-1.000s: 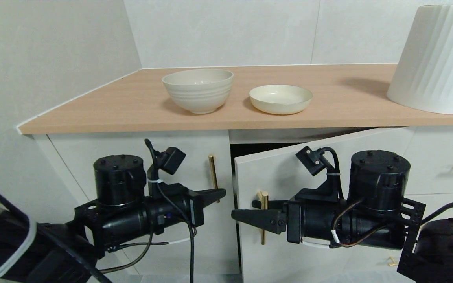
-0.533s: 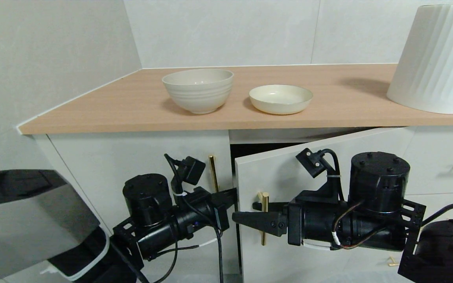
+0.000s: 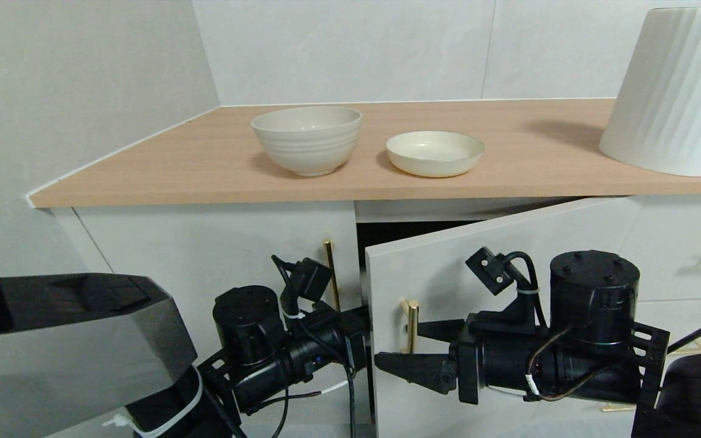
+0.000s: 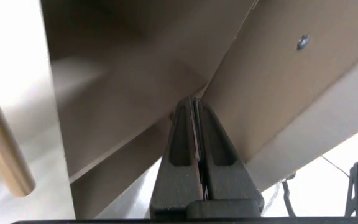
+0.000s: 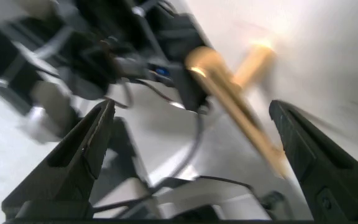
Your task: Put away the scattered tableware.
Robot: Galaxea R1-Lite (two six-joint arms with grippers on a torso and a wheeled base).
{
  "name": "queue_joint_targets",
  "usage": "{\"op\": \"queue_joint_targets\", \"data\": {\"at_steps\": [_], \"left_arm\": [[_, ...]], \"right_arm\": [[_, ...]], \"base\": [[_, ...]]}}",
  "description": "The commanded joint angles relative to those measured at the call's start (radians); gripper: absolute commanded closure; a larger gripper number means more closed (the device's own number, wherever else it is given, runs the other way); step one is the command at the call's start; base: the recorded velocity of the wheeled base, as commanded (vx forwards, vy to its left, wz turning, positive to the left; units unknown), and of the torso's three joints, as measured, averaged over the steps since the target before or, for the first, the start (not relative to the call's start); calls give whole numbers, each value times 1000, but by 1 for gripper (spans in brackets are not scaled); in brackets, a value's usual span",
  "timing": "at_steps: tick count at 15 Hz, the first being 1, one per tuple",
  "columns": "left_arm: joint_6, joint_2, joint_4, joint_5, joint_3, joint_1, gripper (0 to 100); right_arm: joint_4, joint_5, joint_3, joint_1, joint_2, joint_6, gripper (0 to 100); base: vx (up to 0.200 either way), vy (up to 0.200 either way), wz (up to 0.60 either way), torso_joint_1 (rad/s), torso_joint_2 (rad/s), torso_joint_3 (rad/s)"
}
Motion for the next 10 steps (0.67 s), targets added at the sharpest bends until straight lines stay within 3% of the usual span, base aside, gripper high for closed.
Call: {"op": "queue_joint_targets", "data": {"at_steps": [1, 5, 8, 10], "left_arm": [[1, -11, -2, -4, -7, -12, 100], [3, -29, -2, -7, -68, -19, 100], [6, -28, -2, -9, -120, -19, 100], [12, -38, 6, -9, -134, -19, 100]], "right_arm": [[-1, -40, 29, -1, -2, -42, 0], [33, -134, 95, -17, -78, -142, 0], [314, -341, 106, 0, -246, -203, 0], [432, -376, 115, 20, -352, -200, 0]], "base": [[0, 0, 0, 0, 0, 0], [0, 0, 0, 0, 0, 0], [0, 0, 0, 0, 0, 0], [0, 0, 0, 0, 0, 0]]}}
